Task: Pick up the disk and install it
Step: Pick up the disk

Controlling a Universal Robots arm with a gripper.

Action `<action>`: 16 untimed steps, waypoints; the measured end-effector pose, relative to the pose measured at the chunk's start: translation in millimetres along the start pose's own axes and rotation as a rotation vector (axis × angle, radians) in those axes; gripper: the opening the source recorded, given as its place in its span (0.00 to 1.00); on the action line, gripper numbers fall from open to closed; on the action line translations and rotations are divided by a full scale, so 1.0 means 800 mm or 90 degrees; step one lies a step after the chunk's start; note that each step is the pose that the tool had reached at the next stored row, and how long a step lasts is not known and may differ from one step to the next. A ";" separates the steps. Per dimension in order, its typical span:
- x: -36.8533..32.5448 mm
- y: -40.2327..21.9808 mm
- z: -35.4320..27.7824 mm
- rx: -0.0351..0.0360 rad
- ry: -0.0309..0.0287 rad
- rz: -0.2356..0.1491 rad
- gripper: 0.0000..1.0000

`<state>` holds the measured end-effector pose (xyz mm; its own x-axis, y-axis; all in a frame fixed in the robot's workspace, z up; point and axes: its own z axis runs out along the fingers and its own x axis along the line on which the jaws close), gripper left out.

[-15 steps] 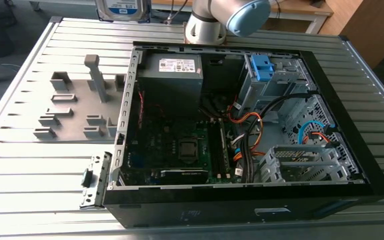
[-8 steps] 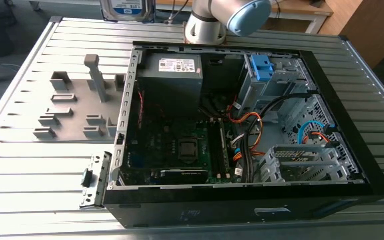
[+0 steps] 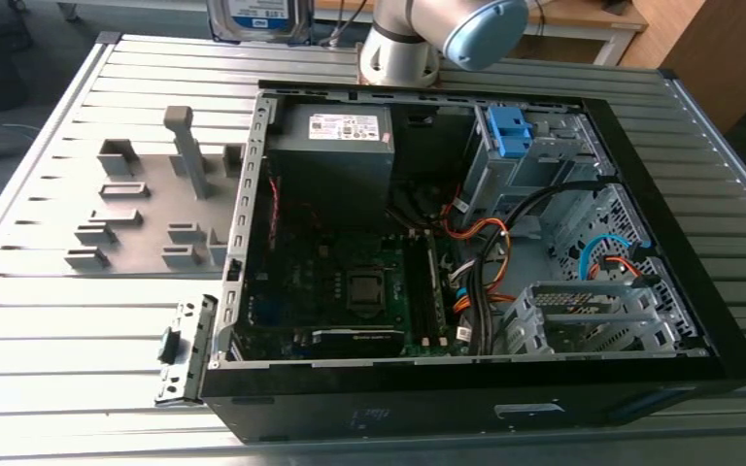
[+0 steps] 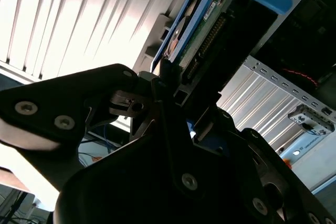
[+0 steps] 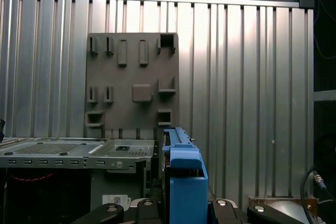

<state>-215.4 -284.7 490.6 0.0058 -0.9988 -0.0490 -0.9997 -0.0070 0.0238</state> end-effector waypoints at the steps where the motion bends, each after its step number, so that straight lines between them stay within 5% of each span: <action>1: 0.0000 -0.0019 0.0000 -0.0001 0.0000 0.000 0.36; 16: 0.0002 -0.0304 -0.0007 -0.0013 0.0000 0.000 0.36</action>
<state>-191.1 -284.7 490.6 0.0057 -0.9988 -0.0491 -0.9996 -0.0070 0.0259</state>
